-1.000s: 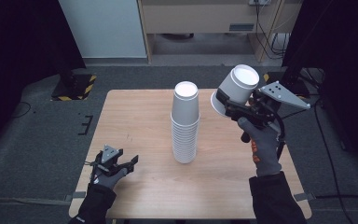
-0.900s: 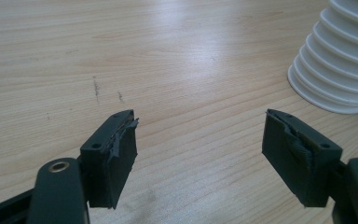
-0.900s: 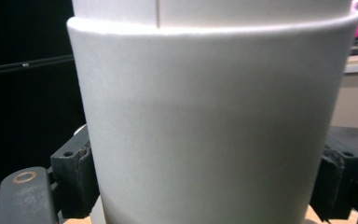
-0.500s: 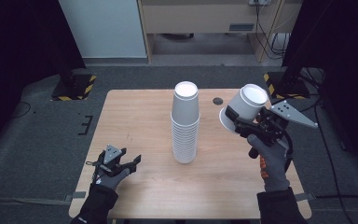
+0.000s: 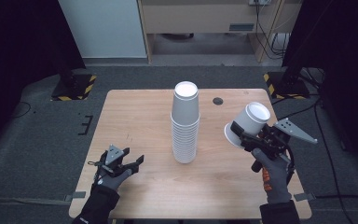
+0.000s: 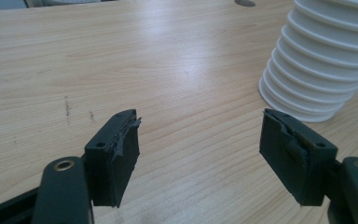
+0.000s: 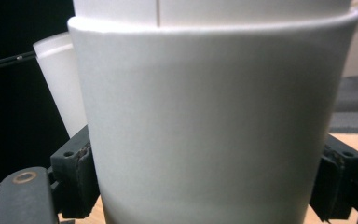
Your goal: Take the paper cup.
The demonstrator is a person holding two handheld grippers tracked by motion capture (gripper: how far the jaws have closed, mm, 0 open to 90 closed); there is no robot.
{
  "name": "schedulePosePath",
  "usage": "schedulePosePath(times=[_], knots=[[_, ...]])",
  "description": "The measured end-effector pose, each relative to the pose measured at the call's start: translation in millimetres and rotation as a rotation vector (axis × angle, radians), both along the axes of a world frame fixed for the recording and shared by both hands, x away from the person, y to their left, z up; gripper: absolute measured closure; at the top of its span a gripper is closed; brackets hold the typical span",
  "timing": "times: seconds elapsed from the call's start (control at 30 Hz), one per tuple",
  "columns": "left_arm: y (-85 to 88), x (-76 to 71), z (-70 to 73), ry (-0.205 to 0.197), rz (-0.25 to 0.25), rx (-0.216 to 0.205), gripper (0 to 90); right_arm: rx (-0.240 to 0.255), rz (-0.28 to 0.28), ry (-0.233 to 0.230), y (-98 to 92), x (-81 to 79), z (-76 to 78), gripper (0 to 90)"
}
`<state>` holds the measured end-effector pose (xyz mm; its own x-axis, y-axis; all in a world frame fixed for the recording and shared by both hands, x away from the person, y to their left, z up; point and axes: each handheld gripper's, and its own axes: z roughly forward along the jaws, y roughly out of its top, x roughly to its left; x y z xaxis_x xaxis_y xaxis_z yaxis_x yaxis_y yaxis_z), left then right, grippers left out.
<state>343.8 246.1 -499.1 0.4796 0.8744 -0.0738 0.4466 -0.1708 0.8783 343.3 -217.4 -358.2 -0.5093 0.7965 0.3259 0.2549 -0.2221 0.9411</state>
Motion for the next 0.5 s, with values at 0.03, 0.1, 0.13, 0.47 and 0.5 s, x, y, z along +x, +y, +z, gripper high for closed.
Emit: schedulePosePath(times=[0.03, 0.1, 0.13, 0.47, 0.5], knots=[[-0.8, -0.2, -0.1, 0.002, -0.003, 0.001, 26.6, 0.002, -0.001, 0.007, -0.9, -0.2, -3.7, 15.3], [-2.6, -0.5, -0.7, 0.004, -0.006, -0.001, 26.5, 0.016, -0.003, 0.023, -3.6, -0.3, -11.8, 15.3], [-3.2, -0.5, -0.8, 0.004, -0.009, 0.001, 26.5, 0.024, -0.003, 0.028, -4.5, -0.3, -14.4, 15.4], [-7.8, -4.2, 3.5, -0.029, -0.028, -0.015, 26.4, 0.050, -0.004, 0.063, -10.9, -3.9, -35.2, 15.4], [-8.6, -4.5, 4.0, -0.031, -0.033, -0.017, 26.4, 0.052, -0.004, 0.070, -11.4, -4.1, -36.4, 15.3]])
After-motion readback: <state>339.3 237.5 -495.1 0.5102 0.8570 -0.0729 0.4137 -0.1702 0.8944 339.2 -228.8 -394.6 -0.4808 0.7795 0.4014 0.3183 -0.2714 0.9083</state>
